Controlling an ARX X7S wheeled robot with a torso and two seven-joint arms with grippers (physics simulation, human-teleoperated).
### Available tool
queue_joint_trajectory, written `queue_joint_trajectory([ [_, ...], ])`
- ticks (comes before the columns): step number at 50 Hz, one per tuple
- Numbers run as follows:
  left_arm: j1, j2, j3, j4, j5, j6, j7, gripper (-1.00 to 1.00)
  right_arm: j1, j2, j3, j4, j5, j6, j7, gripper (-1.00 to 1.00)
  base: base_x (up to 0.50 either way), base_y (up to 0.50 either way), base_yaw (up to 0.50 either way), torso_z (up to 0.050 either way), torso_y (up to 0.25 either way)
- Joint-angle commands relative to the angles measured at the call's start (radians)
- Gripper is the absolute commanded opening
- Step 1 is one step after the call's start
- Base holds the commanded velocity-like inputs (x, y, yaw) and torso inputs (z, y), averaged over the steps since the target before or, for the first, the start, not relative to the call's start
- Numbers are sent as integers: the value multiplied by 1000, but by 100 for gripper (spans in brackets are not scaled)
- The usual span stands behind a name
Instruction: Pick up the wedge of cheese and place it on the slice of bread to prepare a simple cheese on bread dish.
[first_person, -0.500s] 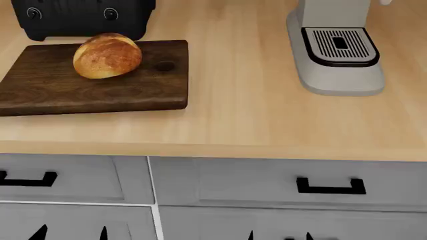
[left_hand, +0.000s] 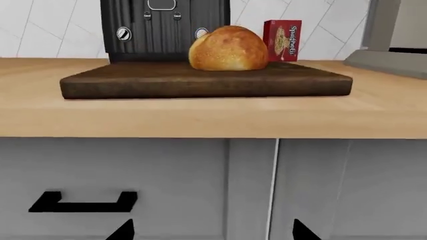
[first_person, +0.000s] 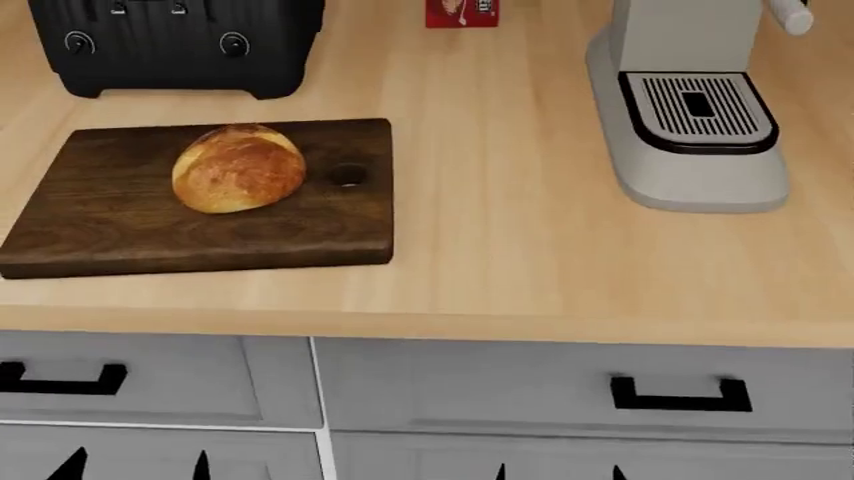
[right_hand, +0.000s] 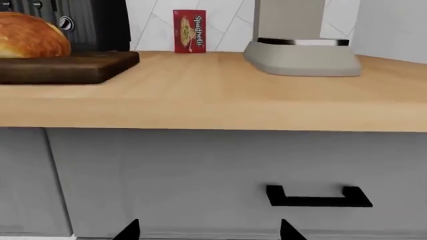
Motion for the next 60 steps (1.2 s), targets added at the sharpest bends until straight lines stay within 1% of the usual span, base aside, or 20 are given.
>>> queue_joint_trajectory([
  [1,16,-27,18,63,-30,-27,-14,100,-16,26,-17,-66,18,38,24,100,0,0,0,50,0],
  [5,17,-35,22,90,-39,-45,-18,100,-16,34,-21,-82,27,50,27,100,0,0,0,50,0],
  [6,-306,-329,59,454,-493,-257,-320,100,832,854,65,-807,1688,1056,1168,100,0,0,0,0,0],
  [7,-28,43,-30,-80,71,73,19,100,15,-40,47,41,-26,-35,-50,100,0,0,0,0,0],
  [8,-32,37,-28,-91,73,58,-2,100,14,-34,41,39,-15,-33,-48,100,0,0,0,0,0],
  [10,-21,26,-20,-109,74,108,-19,100,16,-26,28,50,-11,-43,-39,100,0,0,0,-10,0],
  [11,-27,31,-33,-115,69,81,-50,100,19,-24,23,59,-11,-50,-32,100,0,0,0,-10,0],
  [12,-31,22,-25,-138,74,92,-51,100,23,-21,18,73,-1,-54,-36,100,0,0,0,-12,0],
  [13,-32,22,-27,-157,104,122,-94,100,26,-19,14,82,-1,-55,-30,100,0,0,0,-12,0],
  [14,-34,14,-23,-168,81,118,-73,100,27,-17,10,85,2,-56,-29,100,0,0,0,-12,0],
  [21,-42,-3,-15,-214,53,141,-79,100,32,-3,-13,78,18,-35,-12,100,0,0,0,-12,0],
  [22,-45,-3,-10,-225,72,152,-97,100,35,-2,-15,84,17,-35,-8,100,0,0,0,-12,0],
  [33,-19,-23,21,-155,52,132,-92,100,63,10,-39,171,45,-65,-4,100,0,0,0,-12,0],
  [37,-27,-28,26,-183,54,146,-102,100,68,22,-56,183,14,-66,16,100,0,0,0,-12,0],
  [42,-32,-33,36,-211,50,170,-103,100,58,24,-61,156,35,-59,16,100,0,0,0,44,0],
  [45,-50,-35,44,-291,22,255,-76,100,59,28,-63,163,42,-64,18,100,0,0,0,50,0],
  [46,-46,-35,42,-297,36,242,-96,100,58,28,-63,163,47,-63,17,100,0,0,0,50,0],
  [49,-7,-45,41,-193,6,179,-86,100,58,33,-70,156,36,-56,30,100,0,0,0,50,0],
  [59,-14,-56,53,-214,1,203,-98,100,70,41,-96,171,30,-55,44,100,6,315,0,50,0],
  [60,-25,-51,50,-229,39,182,-141,100,71,41,-96,174,33,-55,47,100,27,500,0,17,0],
])
